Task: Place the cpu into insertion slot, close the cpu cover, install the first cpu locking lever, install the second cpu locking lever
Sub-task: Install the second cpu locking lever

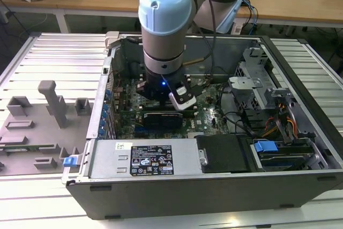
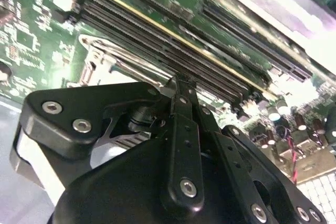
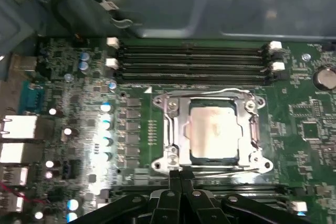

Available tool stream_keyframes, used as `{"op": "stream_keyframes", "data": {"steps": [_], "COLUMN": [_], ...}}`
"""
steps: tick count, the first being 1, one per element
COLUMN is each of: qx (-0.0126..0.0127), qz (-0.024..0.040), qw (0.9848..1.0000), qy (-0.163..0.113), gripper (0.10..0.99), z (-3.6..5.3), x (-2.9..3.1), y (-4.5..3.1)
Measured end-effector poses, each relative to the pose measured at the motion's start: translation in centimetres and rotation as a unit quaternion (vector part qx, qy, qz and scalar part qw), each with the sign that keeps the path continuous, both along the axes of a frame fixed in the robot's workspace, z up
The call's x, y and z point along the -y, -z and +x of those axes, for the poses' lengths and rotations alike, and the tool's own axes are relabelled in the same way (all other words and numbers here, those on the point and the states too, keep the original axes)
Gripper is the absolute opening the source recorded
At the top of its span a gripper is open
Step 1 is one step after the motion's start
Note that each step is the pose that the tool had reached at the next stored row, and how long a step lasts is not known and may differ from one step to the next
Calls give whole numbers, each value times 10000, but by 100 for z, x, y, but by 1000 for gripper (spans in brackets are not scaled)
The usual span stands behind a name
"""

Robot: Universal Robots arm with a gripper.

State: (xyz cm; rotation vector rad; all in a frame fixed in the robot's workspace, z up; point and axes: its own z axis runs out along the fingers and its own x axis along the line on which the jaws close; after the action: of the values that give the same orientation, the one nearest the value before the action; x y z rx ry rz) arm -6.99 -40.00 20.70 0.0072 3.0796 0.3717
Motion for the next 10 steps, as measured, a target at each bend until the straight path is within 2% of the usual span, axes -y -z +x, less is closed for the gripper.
{"op": "stream_keyframes", "data": {"steps": [3, 5, 6, 8, 10], "qx": [-3, -3, -3, -3, -4], "qz": [-17, -46, -56, -112, -212], "qw": [10000, 10000, 10000, 9999, 9998], "qy": [11, 11, 11, 11, 11], "gripper": [106, 106, 106, 106, 106], "z": [78, 105, 110, 129, 169], "x": [-11, -102, -128, -200, -239], "y": [0, 0, 0, 0, 0]}}
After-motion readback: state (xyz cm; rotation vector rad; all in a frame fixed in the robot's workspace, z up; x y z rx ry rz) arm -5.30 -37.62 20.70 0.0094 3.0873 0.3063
